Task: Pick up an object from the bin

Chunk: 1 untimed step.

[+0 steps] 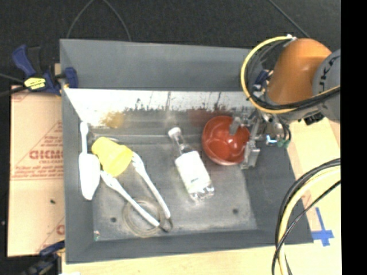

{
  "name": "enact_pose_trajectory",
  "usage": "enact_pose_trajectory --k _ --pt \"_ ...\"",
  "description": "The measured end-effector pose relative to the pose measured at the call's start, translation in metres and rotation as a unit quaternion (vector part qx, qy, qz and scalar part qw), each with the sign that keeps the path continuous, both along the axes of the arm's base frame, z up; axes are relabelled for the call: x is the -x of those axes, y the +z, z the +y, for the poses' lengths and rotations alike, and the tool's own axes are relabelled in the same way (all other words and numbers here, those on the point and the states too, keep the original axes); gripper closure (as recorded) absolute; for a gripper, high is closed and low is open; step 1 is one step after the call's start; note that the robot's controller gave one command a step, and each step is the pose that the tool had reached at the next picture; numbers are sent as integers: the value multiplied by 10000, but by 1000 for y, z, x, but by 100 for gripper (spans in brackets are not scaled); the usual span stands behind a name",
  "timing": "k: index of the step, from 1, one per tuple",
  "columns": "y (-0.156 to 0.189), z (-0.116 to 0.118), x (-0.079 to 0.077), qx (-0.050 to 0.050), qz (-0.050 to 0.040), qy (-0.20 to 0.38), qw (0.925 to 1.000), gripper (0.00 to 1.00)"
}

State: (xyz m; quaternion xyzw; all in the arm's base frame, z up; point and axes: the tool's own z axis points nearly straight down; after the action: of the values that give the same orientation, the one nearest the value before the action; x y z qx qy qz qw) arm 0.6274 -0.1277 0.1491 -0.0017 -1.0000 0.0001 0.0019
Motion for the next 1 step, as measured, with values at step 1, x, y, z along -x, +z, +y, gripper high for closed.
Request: enact_pose_trajectory --k 1 --pt "5 0 -2 9 -41 21 10000 0"
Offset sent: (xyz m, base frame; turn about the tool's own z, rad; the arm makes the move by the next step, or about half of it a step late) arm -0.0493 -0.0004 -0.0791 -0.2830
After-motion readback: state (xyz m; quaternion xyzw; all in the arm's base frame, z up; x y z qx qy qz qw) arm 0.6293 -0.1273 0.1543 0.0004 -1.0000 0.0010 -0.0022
